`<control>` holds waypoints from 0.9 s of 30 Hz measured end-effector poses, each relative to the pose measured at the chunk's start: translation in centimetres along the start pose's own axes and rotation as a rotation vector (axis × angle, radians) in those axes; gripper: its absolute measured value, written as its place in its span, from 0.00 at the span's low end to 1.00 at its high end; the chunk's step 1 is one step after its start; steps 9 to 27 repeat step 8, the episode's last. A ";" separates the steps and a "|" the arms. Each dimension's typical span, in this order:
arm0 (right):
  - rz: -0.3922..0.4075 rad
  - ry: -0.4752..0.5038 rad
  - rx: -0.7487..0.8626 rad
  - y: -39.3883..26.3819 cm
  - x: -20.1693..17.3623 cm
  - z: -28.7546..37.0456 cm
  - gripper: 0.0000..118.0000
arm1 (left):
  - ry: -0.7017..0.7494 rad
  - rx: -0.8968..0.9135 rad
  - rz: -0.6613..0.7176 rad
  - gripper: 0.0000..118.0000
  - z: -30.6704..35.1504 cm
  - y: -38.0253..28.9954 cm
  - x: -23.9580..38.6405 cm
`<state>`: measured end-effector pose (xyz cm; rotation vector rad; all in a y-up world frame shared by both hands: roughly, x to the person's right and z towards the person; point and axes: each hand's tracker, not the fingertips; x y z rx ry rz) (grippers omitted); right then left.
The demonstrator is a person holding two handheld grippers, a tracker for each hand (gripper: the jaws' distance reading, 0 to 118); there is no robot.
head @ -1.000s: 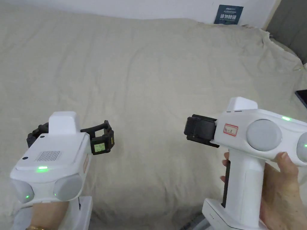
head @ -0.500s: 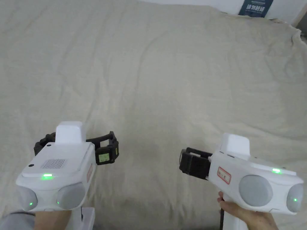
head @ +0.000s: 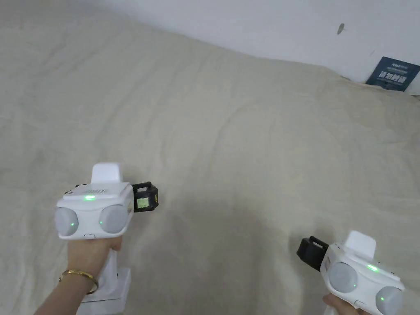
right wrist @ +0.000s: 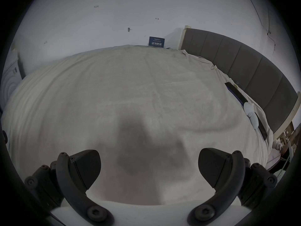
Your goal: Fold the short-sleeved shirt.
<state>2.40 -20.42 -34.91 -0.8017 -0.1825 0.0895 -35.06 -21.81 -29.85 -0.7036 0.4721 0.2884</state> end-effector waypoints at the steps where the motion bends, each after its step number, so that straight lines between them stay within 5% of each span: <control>1: -0.022 0.012 -0.009 0.0 0.6 -2.3 0.99 | 0.028 -0.031 0.029 1.00 -0.9 0.0 0.0; 6: -0.176 0.103 -0.054 -2.1 1.9 -3.1 0.99 | 0.123 -0.078 0.001 1.00 -2.1 -1.4 0.9; 27: -0.155 0.111 -0.063 -1.9 2.0 -2.5 1.00 | 0.168 -0.093 -0.028 1.00 -2.0 -1.6 1.4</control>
